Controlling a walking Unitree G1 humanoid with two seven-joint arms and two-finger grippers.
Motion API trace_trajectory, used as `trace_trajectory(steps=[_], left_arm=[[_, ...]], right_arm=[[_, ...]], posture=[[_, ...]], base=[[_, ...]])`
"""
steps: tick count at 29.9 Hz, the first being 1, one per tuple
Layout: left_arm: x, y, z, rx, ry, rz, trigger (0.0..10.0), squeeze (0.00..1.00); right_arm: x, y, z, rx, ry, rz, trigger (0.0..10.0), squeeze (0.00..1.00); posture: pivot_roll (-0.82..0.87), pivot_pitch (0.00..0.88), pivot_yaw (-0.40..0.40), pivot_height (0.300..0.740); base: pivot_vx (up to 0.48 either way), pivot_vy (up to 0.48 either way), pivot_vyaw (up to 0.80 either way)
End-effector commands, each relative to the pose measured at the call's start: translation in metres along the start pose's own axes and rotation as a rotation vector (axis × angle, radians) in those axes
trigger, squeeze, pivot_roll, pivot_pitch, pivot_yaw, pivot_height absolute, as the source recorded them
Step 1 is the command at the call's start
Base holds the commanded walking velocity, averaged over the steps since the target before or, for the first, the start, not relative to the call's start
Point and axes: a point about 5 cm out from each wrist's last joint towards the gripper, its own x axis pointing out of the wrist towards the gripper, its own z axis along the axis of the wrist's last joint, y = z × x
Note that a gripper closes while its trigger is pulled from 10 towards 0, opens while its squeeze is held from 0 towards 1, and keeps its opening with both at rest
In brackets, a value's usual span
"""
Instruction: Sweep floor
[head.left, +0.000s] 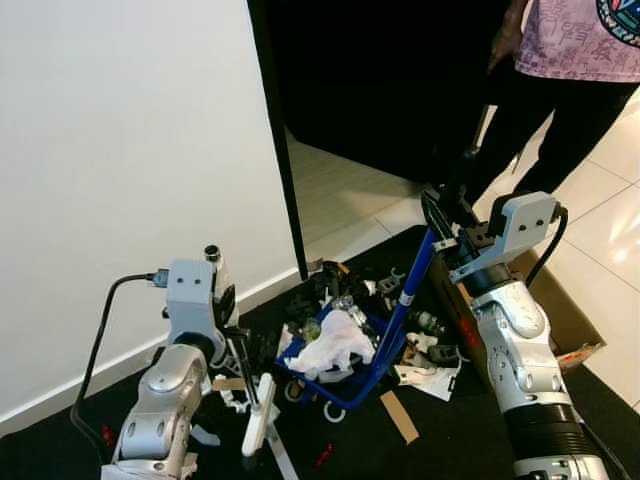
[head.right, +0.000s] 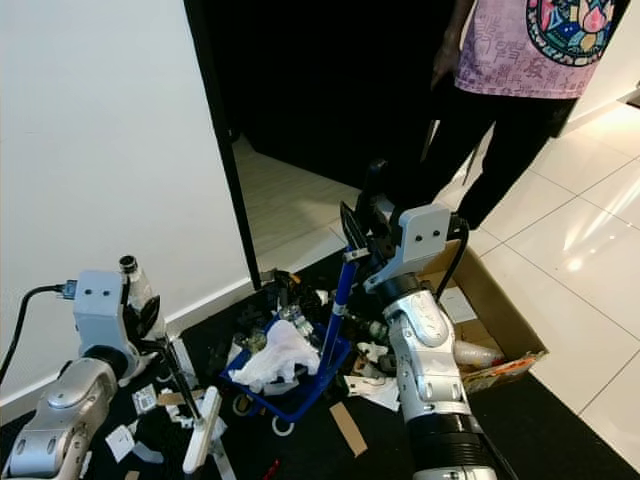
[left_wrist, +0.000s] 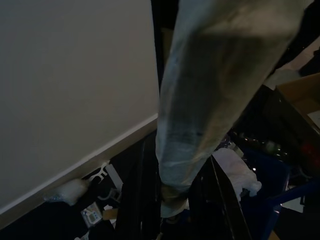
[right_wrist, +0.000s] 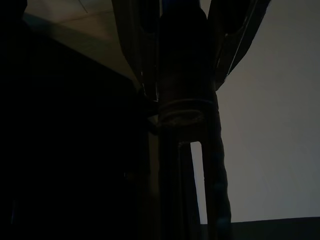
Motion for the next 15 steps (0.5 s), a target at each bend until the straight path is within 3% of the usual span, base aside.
trace_trajectory(steps=[1, 10, 15], left_arm=[[0.0003, 0.0025, 0.0027, 0.025, -0.024, 0.038, 10.0, 0.00], [0.0033, 0.0026, 0.0039, 0.010, -0.033, 0.064, 10.0, 0.00], [0.0044, 0.0022, 0.0039, 0.003, -0.035, 0.072, 10.0, 0.00]], right_arm=[[0.0064, 0.0006, 0.0098, 0.021, -0.053, -0.003, 10.0, 0.00], [0.0059, 0.0009, 0.0082, 0.023, -0.041, 0.000, 10.0, 0.00], [0.0048, 0.0007, 0.0074, 0.022, -0.036, 0.001, 10.0, 0.00]], posture=[[0.09, 0.150, 0.076, 0.740], [0.09, 0.154, 0.076, 0.740], [0.08, 0.155, 0.076, 0.740]], base=[[0.000, 0.000, 0.00], [0.000, 0.000, 0.00], [0.000, -0.256, 0.00]])
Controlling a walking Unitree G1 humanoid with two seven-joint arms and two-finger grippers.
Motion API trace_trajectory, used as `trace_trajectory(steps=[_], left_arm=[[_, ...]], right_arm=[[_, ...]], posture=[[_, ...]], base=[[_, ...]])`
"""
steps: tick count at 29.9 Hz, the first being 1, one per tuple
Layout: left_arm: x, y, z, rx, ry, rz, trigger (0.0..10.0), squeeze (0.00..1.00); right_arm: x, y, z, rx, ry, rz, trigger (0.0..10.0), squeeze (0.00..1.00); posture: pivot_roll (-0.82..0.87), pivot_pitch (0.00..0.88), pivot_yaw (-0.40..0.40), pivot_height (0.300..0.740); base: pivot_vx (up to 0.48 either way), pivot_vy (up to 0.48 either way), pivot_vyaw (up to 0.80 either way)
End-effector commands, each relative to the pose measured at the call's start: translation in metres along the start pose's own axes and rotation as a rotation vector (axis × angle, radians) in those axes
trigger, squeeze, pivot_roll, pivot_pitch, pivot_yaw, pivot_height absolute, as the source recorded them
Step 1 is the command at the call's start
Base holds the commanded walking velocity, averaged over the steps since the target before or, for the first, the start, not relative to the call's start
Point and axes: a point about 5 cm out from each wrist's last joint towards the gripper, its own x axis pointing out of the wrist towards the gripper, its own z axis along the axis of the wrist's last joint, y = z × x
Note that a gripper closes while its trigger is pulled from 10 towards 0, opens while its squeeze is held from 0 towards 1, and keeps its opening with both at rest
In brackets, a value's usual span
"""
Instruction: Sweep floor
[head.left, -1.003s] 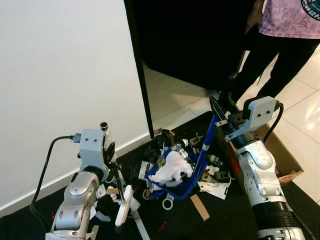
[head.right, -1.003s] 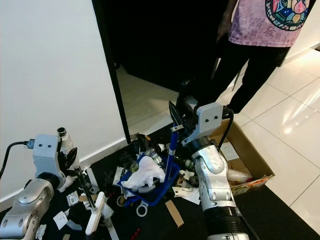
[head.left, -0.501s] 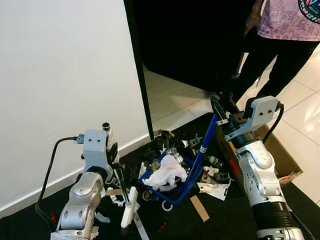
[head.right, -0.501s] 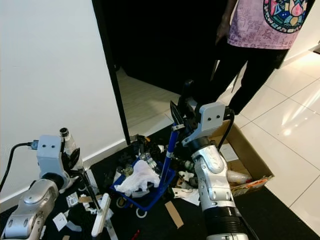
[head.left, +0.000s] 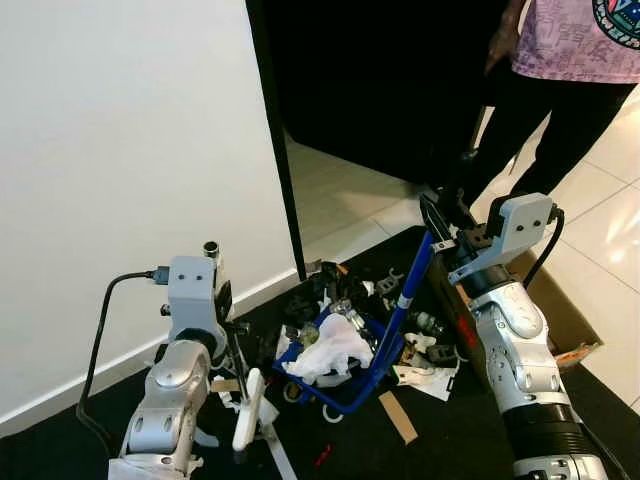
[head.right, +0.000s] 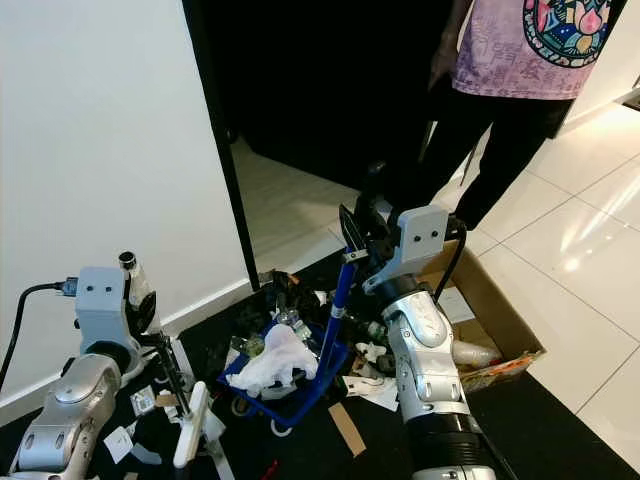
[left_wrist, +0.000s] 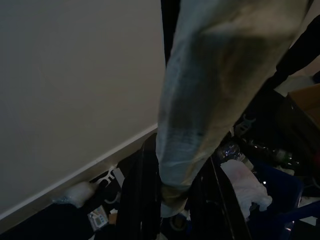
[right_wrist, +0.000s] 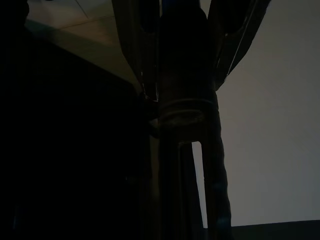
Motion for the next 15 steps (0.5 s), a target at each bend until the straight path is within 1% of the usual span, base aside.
trace_trajectory(steps=[1, 15], left_arm=[[-0.0009, 0.0031, 0.0009, 0.008, -0.018, 0.027, 10.0, 0.00], [0.0005, 0.0050, -0.0001, 0.005, -0.012, 0.036, 10.0, 0.00]], right_arm=[[0.0048, 0.0011, 0.0095, 0.014, -0.050, 0.002, 10.0, 0.00], [0.0035, 0.0018, 0.0076, 0.011, -0.040, 0.005, 10.0, 0.00]], posture=[[0.08, 0.155, 0.076, 0.740], [0.08, 0.159, 0.077, 0.740]], base=[[0.000, -0.262, 0.00], [0.000, -0.259, 0.00]])
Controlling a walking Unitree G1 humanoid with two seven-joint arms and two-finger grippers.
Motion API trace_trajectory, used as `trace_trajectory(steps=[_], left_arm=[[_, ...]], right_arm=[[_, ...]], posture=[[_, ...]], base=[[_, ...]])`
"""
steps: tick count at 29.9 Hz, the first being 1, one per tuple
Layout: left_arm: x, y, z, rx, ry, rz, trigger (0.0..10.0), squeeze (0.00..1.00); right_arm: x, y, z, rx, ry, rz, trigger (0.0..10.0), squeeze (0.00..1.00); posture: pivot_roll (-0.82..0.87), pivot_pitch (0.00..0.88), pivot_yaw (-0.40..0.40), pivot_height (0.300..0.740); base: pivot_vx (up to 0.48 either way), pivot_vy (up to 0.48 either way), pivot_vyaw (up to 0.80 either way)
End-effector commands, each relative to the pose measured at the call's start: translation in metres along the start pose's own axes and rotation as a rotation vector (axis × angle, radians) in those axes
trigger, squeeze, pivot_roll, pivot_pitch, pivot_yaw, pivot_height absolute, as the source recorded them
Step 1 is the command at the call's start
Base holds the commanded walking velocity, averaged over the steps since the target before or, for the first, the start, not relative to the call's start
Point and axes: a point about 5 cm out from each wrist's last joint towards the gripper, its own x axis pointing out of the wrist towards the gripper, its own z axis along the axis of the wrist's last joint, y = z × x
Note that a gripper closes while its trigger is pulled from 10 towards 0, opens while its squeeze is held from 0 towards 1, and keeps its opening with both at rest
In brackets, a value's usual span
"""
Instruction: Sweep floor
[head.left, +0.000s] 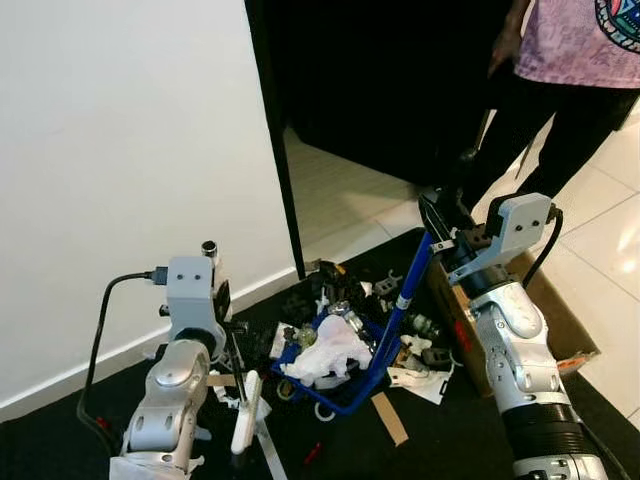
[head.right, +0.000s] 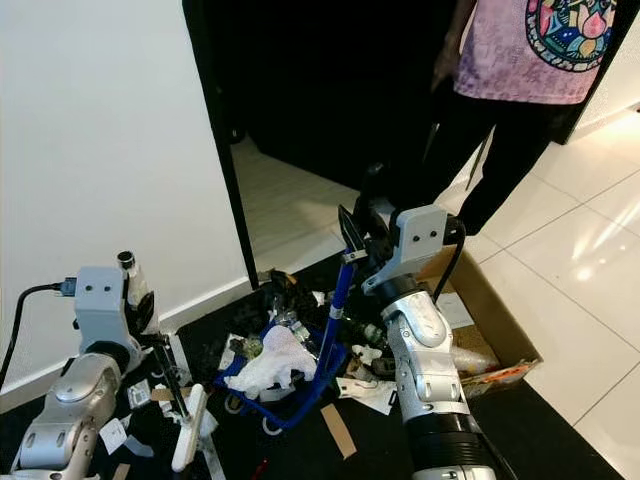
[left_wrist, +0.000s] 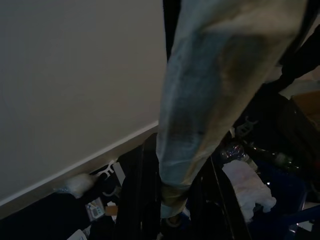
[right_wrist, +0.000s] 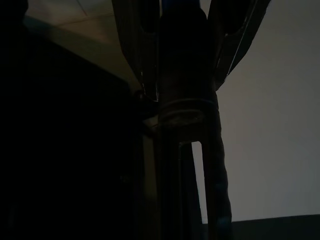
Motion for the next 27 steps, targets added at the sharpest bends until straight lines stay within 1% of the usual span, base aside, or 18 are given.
trace_trajectory(steps=[1, 3, 12, 14, 27], left_arm=[[-0.0001, 0.0025, 0.0020, 0.009, -0.019, 0.018, 10.0, 0.00], [0.0002, 0.0026, 0.0016, 0.008, -0.017, 0.019, 10.0, 0.00], [0.0010, 0.0037, 0.0002, 0.006, -0.011, 0.023, 10.0, 0.00], [0.0010, 0.0038, 0.0002, 0.006, -0.011, 0.024, 10.0, 0.00], [0.0015, 0.0044, 0.0006, -0.006, -0.014, 0.030, 10.0, 0.00]], right_arm=[[0.0034, 0.0026, 0.0076, 0.013, -0.044, 0.004, 10.0, 0.00], [0.0032, 0.0027, 0.0074, 0.013, -0.043, 0.005, 10.0, 0.00], [0.0026, 0.0030, 0.0069, 0.013, -0.041, 0.007, 10.0, 0.00], [0.0025, 0.0030, 0.0069, 0.013, -0.041, 0.008, 10.0, 0.00], [0.0025, 0.0035, 0.0068, 0.013, -0.041, 0.010, 10.0, 0.00]], posture=[[0.08, 0.158, 0.077, 0.740], [0.08, 0.158, 0.077, 0.740], [0.08, 0.160, 0.076, 0.740], [0.08, 0.160, 0.076, 0.740], [0.08, 0.159, 0.075, 0.740]], base=[[0.000, -0.251, 0.00], [0.000, -0.247, 0.00], [0.214, -0.244, 0.00], [0.244, 0.000, 0.00], [0.000, 0.000, 0.00]])
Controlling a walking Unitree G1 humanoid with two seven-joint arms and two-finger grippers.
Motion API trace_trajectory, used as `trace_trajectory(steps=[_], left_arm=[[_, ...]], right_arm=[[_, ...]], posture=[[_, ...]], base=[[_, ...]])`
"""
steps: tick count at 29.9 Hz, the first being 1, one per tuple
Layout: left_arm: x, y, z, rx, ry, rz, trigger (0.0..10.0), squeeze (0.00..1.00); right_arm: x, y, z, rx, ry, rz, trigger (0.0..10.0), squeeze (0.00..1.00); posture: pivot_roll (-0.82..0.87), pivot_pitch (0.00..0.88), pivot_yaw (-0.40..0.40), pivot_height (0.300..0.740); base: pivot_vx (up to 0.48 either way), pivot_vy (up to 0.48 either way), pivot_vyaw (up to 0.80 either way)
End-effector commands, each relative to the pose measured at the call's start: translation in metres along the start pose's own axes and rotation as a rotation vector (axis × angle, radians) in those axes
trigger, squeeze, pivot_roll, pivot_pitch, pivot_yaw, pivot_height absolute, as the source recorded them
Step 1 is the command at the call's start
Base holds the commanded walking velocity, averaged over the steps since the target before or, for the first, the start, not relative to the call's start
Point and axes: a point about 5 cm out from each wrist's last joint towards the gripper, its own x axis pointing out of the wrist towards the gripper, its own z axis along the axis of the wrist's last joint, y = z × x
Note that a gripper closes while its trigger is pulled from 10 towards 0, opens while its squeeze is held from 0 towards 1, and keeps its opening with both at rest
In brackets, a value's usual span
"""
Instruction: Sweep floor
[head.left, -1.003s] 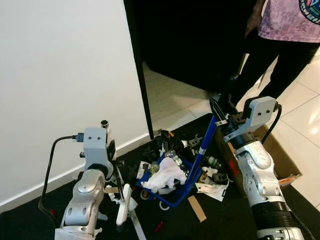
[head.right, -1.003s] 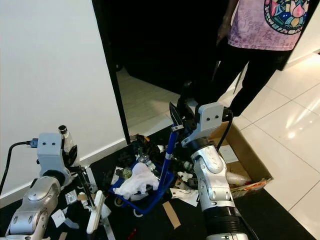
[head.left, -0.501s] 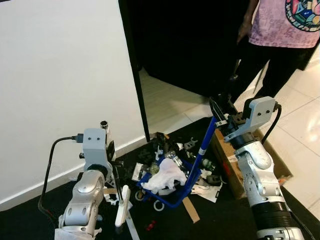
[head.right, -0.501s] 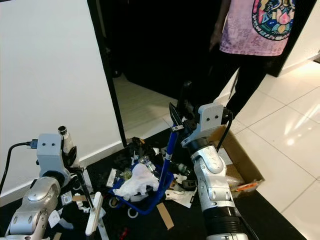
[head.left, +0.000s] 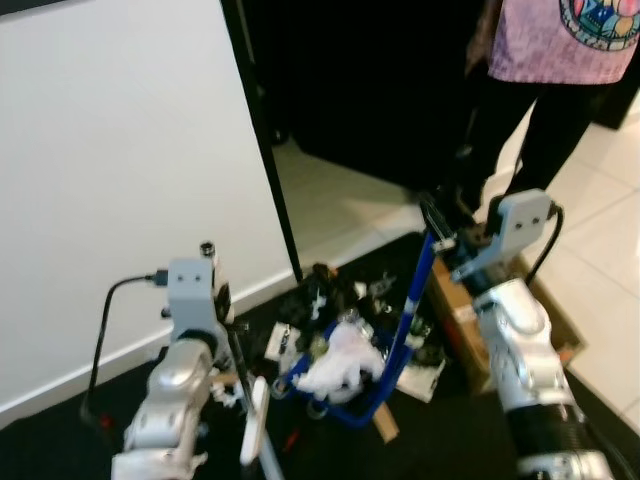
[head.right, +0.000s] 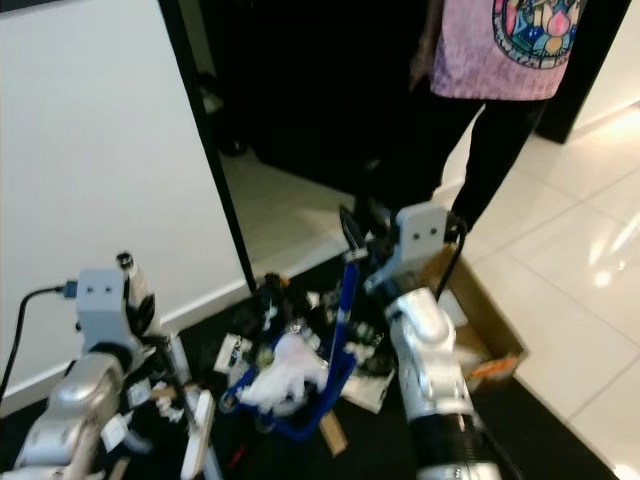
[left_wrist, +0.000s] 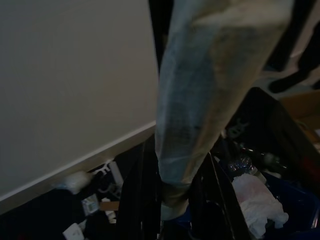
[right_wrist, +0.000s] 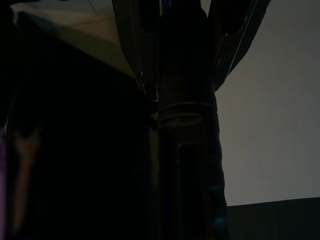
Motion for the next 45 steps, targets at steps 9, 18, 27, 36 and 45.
trace_trajectory(steps=[9, 18, 27, 36, 45], left_arm=[[0.000, 0.005, 0.003, 0.013, -0.022, 0.024, 10.0, 0.00], [0.000, 0.005, 0.002, 0.015, -0.015, 0.026, 10.0, 0.00], [0.001, 0.007, -0.001, -0.102, 0.004, 0.082, 10.0, 0.00], [0.000, 0.014, -0.004, -0.171, 0.025, 0.153, 10.0, 0.00], [-0.006, 0.021, -0.003, -0.097, -0.012, 0.186, 10.0, 0.00]], right_arm=[[0.004, 0.005, 0.009, 0.010, -0.055, 0.013, 10.0, 0.00], [0.004, 0.005, 0.008, 0.011, -0.051, 0.013, 10.0, 0.00], [0.004, 0.004, 0.008, 0.012, -0.048, 0.009, 10.0, 0.00], [0.002, 0.002, 0.002, 0.034, -0.026, -0.005, 10.0, 0.00], [-0.001, 0.004, -0.009, 0.057, 0.018, -0.003, 10.0, 0.00]], posture=[[0.08, 0.160, 0.075, 0.740], [0.08, 0.160, 0.076, 0.740], [0.08, 0.161, 0.072, 0.740], [0.08, 0.165, 0.059, 0.740], [0.09, 0.169, 0.034, 0.740]], base=[[0.000, 0.000, 0.00], [0.000, 0.000, 0.00], [0.000, 0.000, 0.00], [0.000, 0.000, 0.00], [0.000, 0.000, 0.00]])
